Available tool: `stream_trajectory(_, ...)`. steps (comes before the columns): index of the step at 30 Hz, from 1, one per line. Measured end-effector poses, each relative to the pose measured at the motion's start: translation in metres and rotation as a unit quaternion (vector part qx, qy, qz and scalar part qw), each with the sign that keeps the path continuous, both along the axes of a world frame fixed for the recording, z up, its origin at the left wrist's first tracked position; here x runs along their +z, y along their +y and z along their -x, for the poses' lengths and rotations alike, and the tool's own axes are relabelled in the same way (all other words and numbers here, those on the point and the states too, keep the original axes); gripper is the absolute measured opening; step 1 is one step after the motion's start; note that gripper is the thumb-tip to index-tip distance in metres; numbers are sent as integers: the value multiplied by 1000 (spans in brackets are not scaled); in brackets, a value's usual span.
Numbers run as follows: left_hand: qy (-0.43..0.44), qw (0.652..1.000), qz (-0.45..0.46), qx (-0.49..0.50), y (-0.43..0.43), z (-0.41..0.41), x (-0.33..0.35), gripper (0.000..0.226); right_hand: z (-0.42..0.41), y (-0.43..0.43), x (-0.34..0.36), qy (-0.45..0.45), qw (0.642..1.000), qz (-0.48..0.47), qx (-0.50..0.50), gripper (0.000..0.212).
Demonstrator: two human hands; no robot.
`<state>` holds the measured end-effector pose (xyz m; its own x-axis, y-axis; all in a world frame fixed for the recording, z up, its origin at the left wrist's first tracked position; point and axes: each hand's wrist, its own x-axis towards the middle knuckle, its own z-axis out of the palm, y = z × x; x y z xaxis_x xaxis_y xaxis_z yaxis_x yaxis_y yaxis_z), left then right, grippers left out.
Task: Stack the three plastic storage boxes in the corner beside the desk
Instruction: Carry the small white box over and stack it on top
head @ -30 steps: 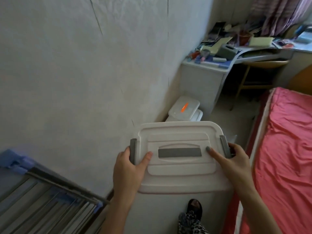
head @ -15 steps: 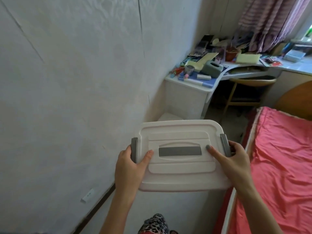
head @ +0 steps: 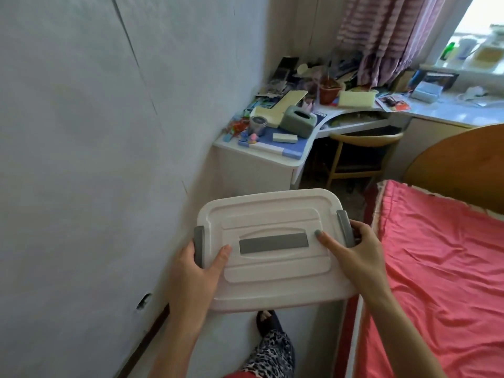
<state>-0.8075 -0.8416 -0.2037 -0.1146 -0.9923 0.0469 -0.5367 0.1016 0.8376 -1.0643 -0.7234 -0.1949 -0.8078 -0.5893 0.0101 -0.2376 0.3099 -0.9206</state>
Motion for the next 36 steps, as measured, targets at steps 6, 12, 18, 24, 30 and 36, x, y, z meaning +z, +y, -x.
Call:
stream_trajectory(6,11,999,-5,45,-70,70,-5,42,74,-92,2,14,999,-19,27,60)
stream_trajectory(12,-2,994,-22,109,-135,112,-14,47,124,-181,3,10,996,-33,80,64)
stream_trajectory(18,-21,985,-33,169,-158,128,-14,56,150,-241,-3,6,988,-65,138,68)
stream_trajectory(24,-32,962,-67,261,-179,140,-20,61,163,-314,-15,27,970,-86,225,82)
stream_trajectory(30,-20,927,-84,365,-196,164,-29,51,177,-392,-28,40,931,-125,342,85)
stream_trajectory(36,-11,880,-121,459,-207,194,-48,53,183,-454,-45,41,893,-137,428,77)
